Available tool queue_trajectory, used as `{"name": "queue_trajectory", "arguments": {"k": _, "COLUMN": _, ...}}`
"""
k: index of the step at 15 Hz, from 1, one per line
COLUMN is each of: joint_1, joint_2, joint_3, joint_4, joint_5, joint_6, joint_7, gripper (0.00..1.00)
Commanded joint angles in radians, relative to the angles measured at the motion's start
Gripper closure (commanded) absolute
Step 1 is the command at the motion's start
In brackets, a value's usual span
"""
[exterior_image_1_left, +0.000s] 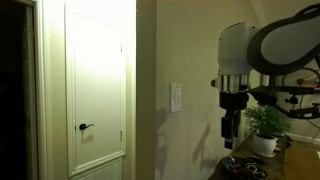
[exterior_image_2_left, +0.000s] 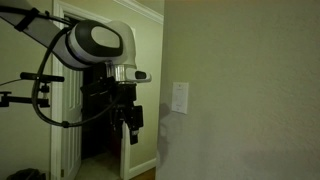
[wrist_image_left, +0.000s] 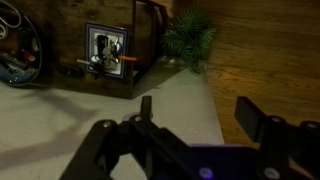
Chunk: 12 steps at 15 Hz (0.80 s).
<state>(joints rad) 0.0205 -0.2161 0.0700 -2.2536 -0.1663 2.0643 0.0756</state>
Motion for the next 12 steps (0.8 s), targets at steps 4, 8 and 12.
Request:
{"name": "queue_trajectory", "arguments": {"k": 4, "joint_1": 0.007, "joint_2": 0.000, "joint_3": -0.003, "joint_4": -0.002, "joint_5": 0.000, "joint_6": -0.026, "joint_7": 0.000, "gripper": 0.00}}
{"name": "queue_trajectory", "arguments": {"k": 8, "joint_1": 0.007, "joint_2": 0.000, "joint_3": -0.003, "joint_4": -0.004, "joint_5": 0.000, "joint_6": -0.027, "joint_7": 0.000, "gripper": 0.00}}
{"name": "queue_trajectory", "arguments": {"k": 12, "joint_1": 0.007, "joint_2": 0.000, "joint_3": -0.003, "joint_4": -0.004, "joint_5": 0.000, "joint_6": -0.027, "joint_7": 0.000, "gripper": 0.00}}
